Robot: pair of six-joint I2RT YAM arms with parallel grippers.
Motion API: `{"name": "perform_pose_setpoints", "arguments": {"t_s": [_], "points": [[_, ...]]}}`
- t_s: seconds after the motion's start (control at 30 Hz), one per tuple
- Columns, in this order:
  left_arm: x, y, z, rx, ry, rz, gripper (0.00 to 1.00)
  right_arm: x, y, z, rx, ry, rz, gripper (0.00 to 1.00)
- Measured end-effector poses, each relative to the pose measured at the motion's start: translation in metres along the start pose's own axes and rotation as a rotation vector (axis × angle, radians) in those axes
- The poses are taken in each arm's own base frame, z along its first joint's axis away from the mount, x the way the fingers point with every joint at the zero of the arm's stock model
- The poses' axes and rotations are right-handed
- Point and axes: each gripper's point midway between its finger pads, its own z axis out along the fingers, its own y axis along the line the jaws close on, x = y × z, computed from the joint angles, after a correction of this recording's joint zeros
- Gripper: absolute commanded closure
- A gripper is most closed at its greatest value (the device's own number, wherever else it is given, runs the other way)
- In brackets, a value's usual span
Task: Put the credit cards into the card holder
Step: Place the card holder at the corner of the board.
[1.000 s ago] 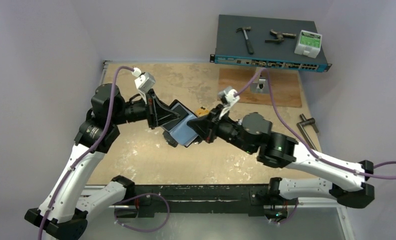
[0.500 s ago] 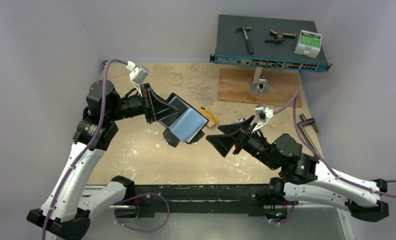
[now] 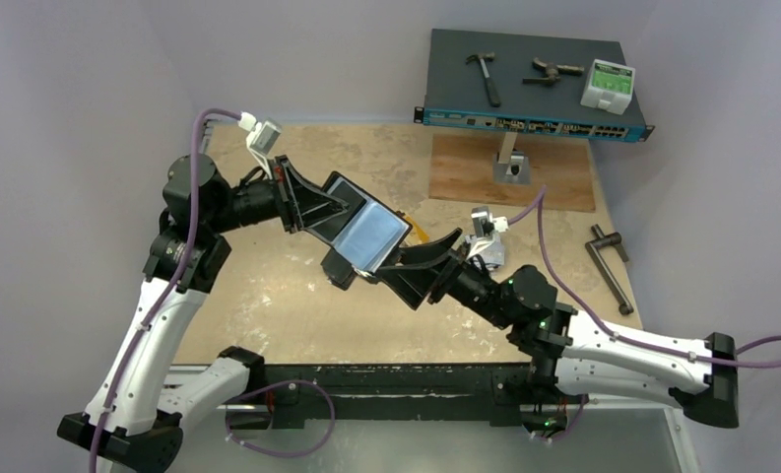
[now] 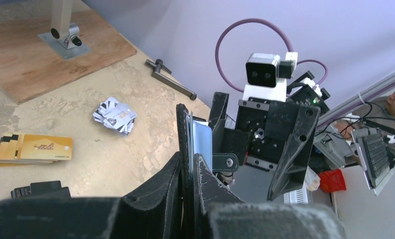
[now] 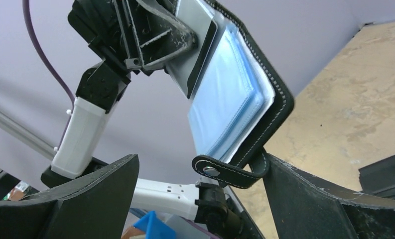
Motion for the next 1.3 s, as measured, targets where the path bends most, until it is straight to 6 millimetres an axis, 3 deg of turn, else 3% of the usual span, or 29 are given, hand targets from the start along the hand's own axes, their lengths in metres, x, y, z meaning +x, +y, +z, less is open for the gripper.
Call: {"name": "perform_pose_setpoints", "arguments": {"t_s": [0.13, 0.23, 0.33, 0.4, 0.53, 0.7, 0.77, 0.9, 1.1, 1.3], "points": [[-0.005, 0.006, 0.001, -0.013, -0.014, -0.028, 1.0, 0.013, -0.006, 0.018, 0.003, 0.013, 0.005, 0.19], [-0.007, 0.012, 0.003, -0.023, -0.015, -0.049, 1.0, 0.022, -0.013, 0.027, 0.013, 0.021, 0.001, 0.39], [-0.006, 0.012, 0.003, -0.024, -0.015, -0.05, 1.0, 0.016, -0.014, 0.031, 0.02, -0.013, 0.002, 0.73], [-0.001, 0.013, 0.001, -0.027, -0.013, -0.053, 0.9, 0.009, -0.014, 0.032, 0.023, -0.042, -0.001, 0.98], [0.027, 0.029, -0.003, -0.054, 0.013, -0.082, 0.76, -0.001, -0.011, 0.034, 0.045, -0.055, -0.009, 1.0], [0.091, 0.066, -0.008, -0.121, 0.104, -0.183, 0.22, 0.009, -0.027, 0.036, 0.143, 0.042, -0.064, 1.0], [0.113, 0.08, -0.011, -0.157, 0.145, -0.219, 0.11, 0.015, -0.034, 0.036, 0.185, 0.089, -0.092, 1.0], [0.138, 0.093, -0.019, -0.204, 0.215, -0.191, 0.05, 0.037, -0.055, 0.024, 0.253, 0.22, -0.17, 1.0], [0.127, 0.096, -0.031, -0.24, 0.235, 0.065, 0.0, 0.077, -0.085, -0.001, 0.302, 0.454, -0.197, 1.0], [0.135, 0.097, -0.038, -0.189, 0.304, 0.261, 0.0, 0.124, -0.139, -0.027, 0.398, 0.645, -0.115, 1.0]]}}
